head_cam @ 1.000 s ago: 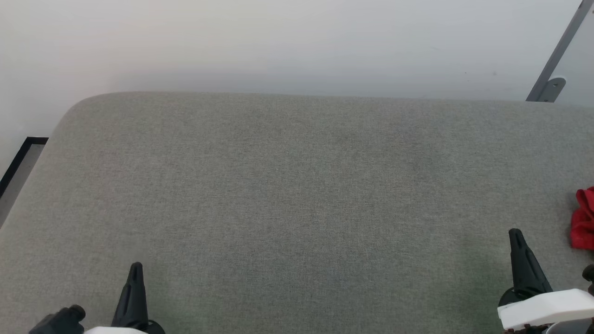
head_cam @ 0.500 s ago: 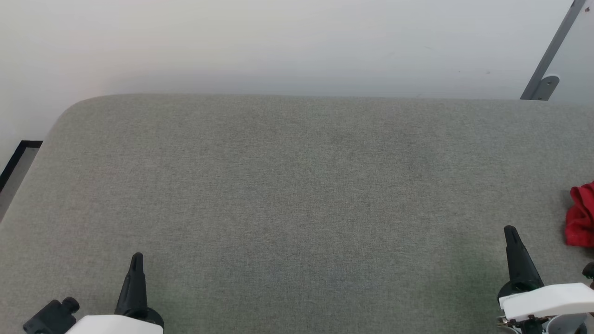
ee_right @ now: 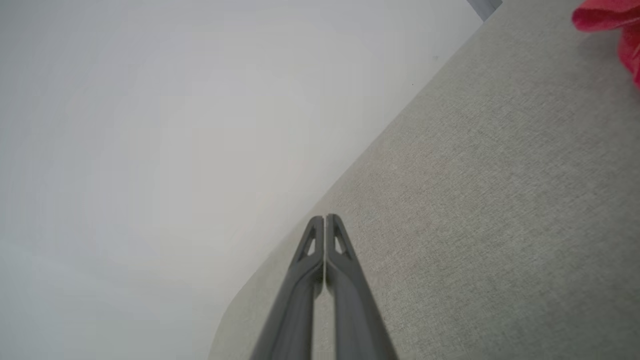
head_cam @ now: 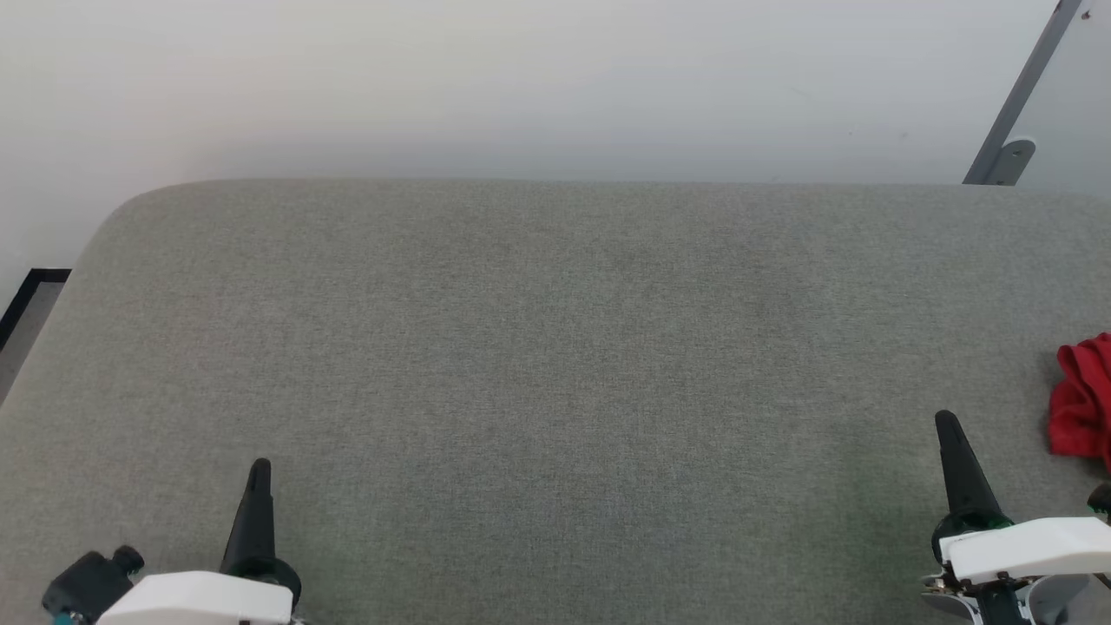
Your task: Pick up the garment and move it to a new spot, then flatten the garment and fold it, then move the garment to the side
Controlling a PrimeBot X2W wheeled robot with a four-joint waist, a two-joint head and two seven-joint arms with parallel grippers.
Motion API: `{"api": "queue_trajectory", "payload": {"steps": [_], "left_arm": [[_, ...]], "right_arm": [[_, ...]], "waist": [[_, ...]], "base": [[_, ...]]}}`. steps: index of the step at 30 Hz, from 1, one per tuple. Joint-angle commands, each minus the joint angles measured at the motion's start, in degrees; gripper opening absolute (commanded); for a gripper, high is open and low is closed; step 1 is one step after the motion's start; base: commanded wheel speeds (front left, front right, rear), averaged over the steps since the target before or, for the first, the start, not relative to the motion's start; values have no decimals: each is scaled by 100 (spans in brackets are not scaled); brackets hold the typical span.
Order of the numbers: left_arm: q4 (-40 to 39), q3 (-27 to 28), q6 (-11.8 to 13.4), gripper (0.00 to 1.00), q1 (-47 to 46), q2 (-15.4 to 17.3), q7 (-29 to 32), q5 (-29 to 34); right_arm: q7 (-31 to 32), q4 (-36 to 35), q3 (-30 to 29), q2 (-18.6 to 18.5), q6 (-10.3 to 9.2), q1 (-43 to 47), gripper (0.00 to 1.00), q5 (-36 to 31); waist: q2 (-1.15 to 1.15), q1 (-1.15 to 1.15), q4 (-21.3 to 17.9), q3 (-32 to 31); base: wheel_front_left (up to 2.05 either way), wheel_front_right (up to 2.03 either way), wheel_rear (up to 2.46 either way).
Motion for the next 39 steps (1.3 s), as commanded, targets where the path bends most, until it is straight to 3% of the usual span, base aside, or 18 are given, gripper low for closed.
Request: {"api": "queue_trajectory", "payload": {"steps": [1,39], "left_arm": [[-36,20,-8,0,-146,38,35,-192],[172,83,-12,0,-556,-6,586,-2165]], "right_arm": [[34,-15,-25,9,1,-115,0,154],[474,219,-52,165,0,-406,0,1979]], "waist": [[0,0,-7,-1],[0,0,-192,-23]], "base": [[0,0,0],[0,0,0]]}}
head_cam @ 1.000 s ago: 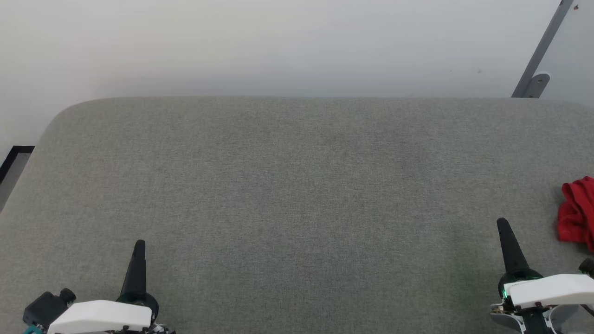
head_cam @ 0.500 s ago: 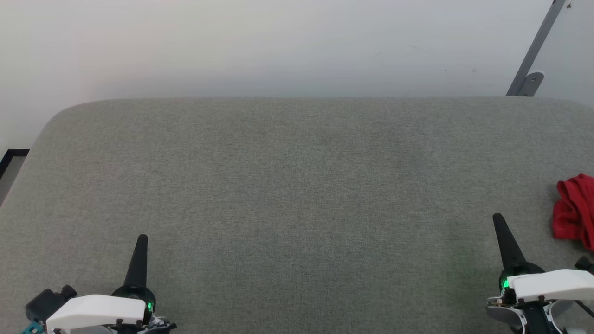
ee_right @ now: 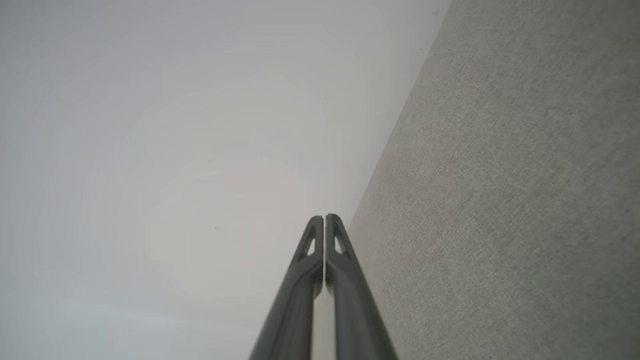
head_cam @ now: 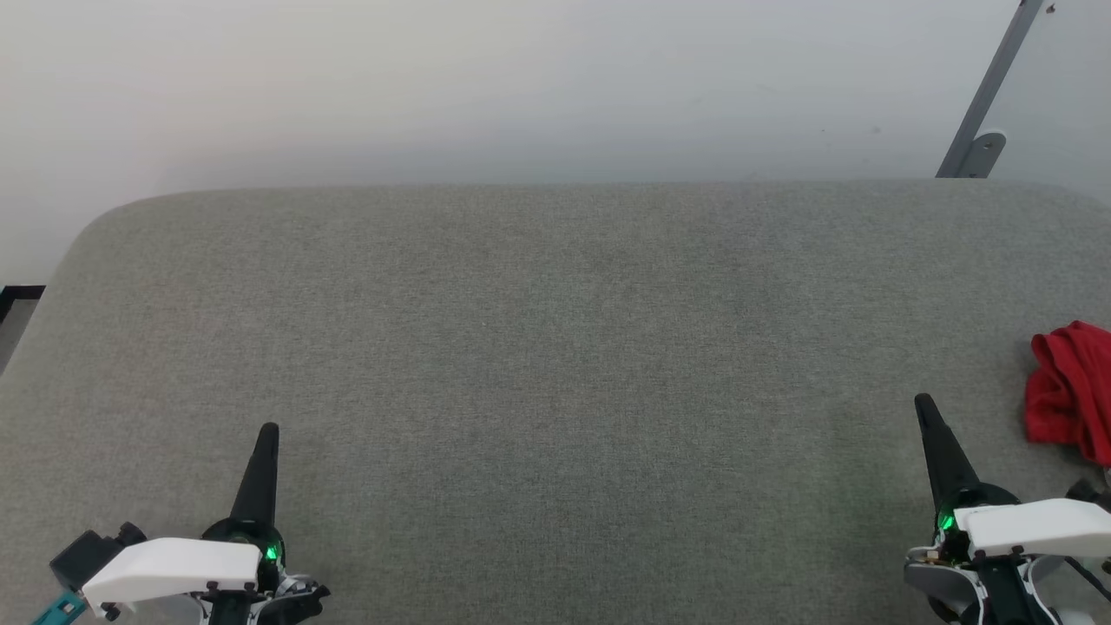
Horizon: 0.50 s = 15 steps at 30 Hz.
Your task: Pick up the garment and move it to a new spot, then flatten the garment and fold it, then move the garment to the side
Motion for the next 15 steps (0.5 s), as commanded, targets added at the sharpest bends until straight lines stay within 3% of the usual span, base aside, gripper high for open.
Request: {"api": "queue_trajectory", "payload": {"steps": [1,15], "left_arm": [[-3,27,-11,0,-123,11,45,-151],[62,51,-13,0,-238,-7,223,-736]], "right_arm": [[45,-12,-20,10,0,-112,0,134],[173,66,-25,65,0,-190,0,693]], "waist": [[0,0,-9,-1],[0,0,-79,-9]], "base": [[0,0,0],[0,0,0]]}}
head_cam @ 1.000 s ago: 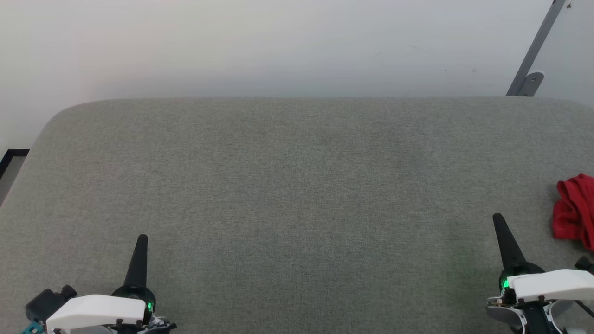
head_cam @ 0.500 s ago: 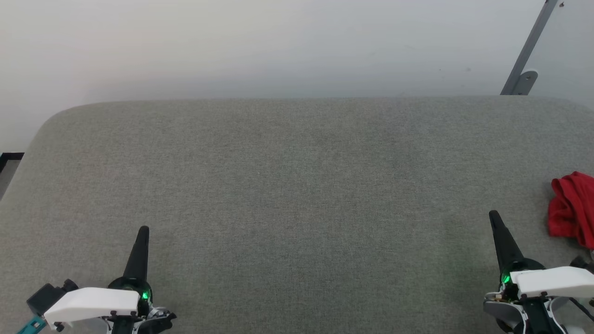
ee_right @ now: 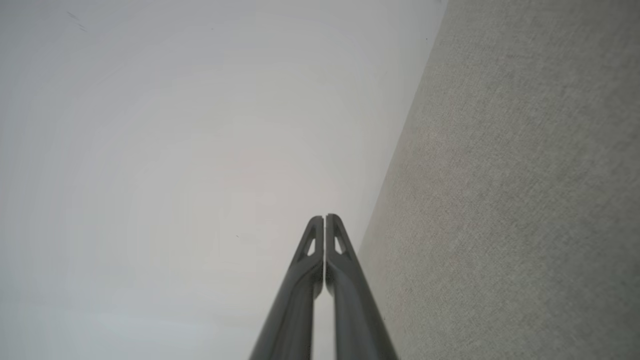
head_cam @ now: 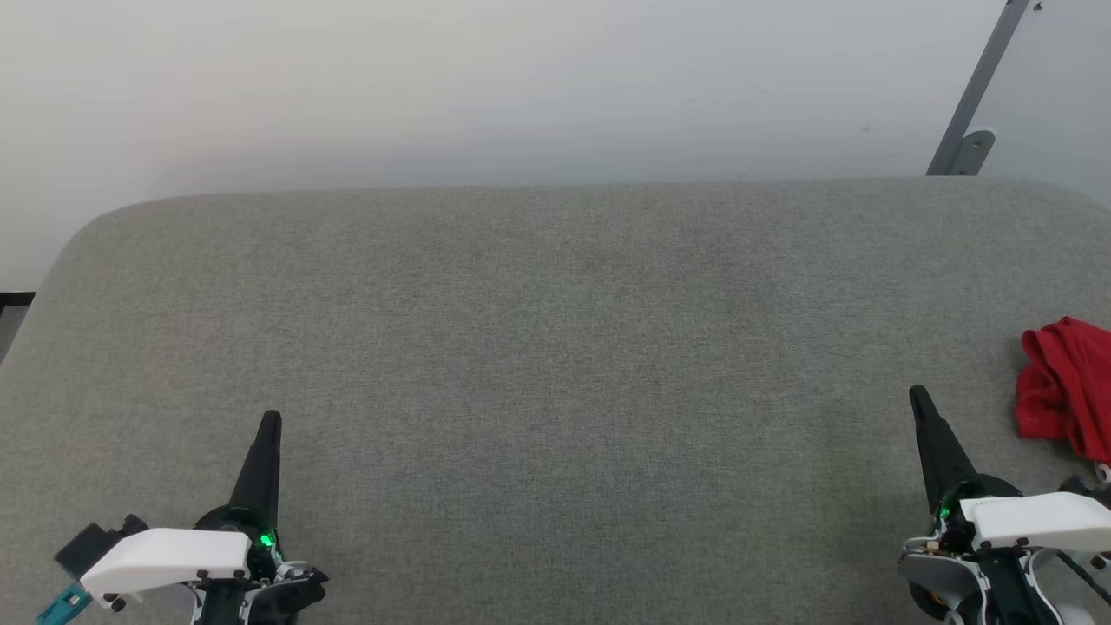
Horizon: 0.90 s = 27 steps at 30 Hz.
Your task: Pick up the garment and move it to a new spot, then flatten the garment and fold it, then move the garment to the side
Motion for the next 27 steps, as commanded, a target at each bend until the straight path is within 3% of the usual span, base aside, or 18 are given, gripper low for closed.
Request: {"api": "queue_trajectory", "payload": {"steps": [1,20,27], "left_arm": [[4,23,-13,0,-93,3,50,-131],[79,56,-16,0,-242,-24,259,-827],[77,62,-16,0,-233,-29,251,-801]], "right_arm": [[33,1,-15,29,0,-85,0,135],[189,93,-18,83,0,-185,0,793],[187,89,-18,79,0,-166,0,764]], "waist": [[0,0,-9,-1],[0,0,-104,-13],[0,0,-104,-13]], "base": [[0,0,0],[0,0,0],[0,0,0]]}}
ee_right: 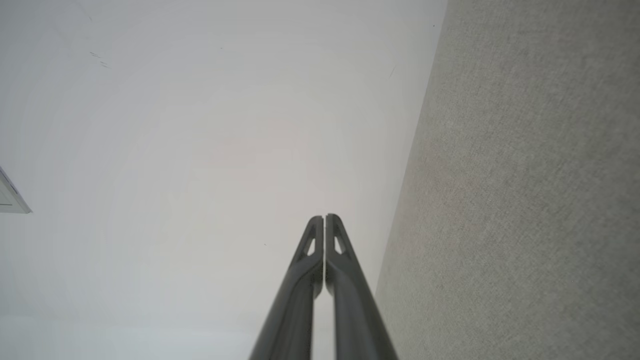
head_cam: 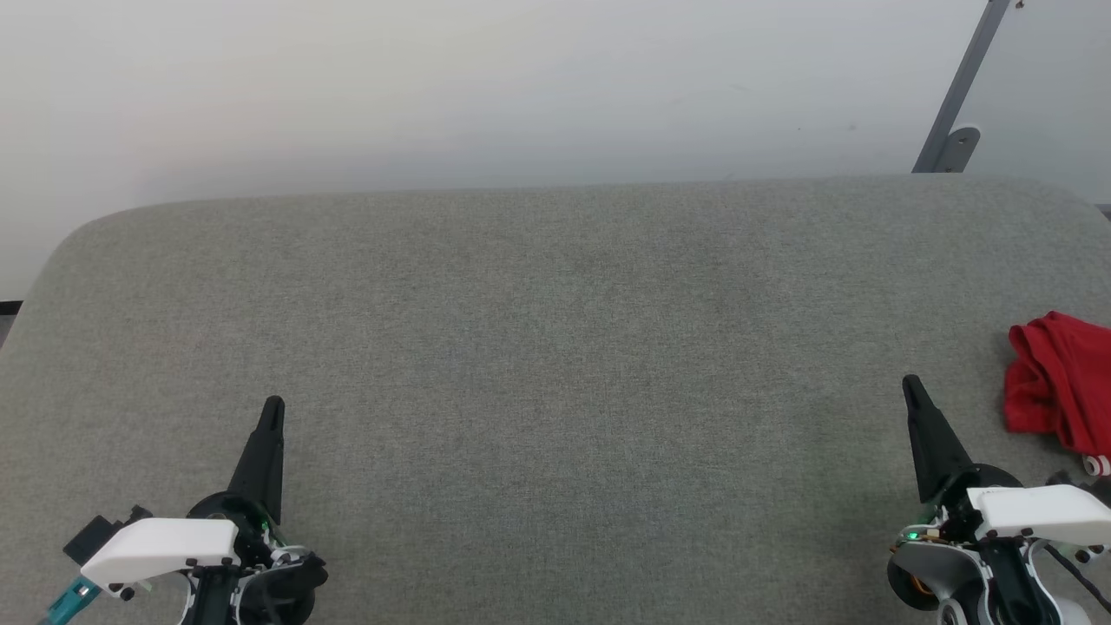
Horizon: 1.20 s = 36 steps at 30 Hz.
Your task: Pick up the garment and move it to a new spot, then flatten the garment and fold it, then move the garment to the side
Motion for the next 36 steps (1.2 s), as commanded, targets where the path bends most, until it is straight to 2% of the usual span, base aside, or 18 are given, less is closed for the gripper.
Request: {"api": "queue_trajectory", "payload": {"steps": [1,36], "left_arm": [[-2,20,-16,0,-65,-9,7,-25],[-3,49,-16,0,-69,-31,40,11]], "right_arm": [[15,9,-2,11,0,-27,0,19],[13,7,0,10,0,-26,0,21]], "waist": [[0,0,0,0],[0,0,0,0]], "base": [[0,0,0],[0,0,0]]}}
